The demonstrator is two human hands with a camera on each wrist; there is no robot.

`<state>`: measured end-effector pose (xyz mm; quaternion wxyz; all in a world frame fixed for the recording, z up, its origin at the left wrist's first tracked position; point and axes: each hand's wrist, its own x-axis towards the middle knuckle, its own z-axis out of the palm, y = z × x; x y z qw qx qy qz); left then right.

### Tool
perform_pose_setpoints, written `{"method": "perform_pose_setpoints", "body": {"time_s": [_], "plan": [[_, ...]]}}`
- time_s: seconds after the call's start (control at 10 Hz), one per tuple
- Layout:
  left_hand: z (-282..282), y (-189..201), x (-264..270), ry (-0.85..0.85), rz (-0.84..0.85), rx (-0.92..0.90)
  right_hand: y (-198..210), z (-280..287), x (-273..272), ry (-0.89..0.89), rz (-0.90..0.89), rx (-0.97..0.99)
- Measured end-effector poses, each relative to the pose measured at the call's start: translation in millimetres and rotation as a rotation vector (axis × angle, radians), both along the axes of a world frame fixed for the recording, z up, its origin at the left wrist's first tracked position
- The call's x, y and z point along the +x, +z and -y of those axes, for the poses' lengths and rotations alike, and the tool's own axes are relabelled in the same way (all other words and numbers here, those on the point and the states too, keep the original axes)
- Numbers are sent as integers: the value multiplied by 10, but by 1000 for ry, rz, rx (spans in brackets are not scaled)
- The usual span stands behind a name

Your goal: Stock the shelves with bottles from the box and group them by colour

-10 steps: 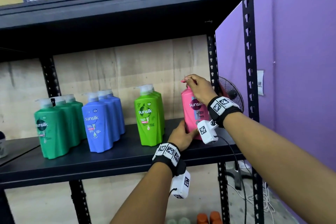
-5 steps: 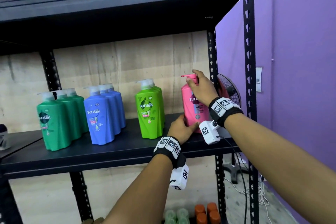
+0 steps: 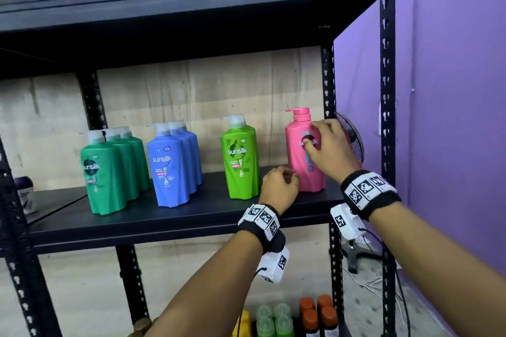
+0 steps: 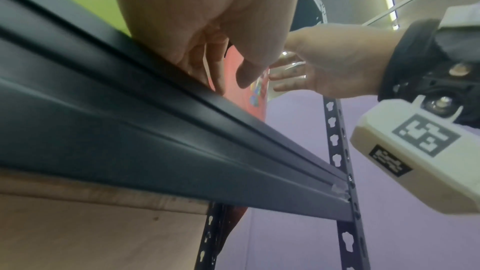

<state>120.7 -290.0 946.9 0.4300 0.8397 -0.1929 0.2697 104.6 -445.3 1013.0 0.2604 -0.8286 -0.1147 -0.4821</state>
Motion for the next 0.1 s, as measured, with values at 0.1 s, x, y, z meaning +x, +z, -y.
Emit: {"method": "perform_pose_setpoints", "body": {"time_s": [0.1], "plan": [[-201, 22, -23, 20, 12, 15, 11, -93, -92, -2, -3, -53]]}}
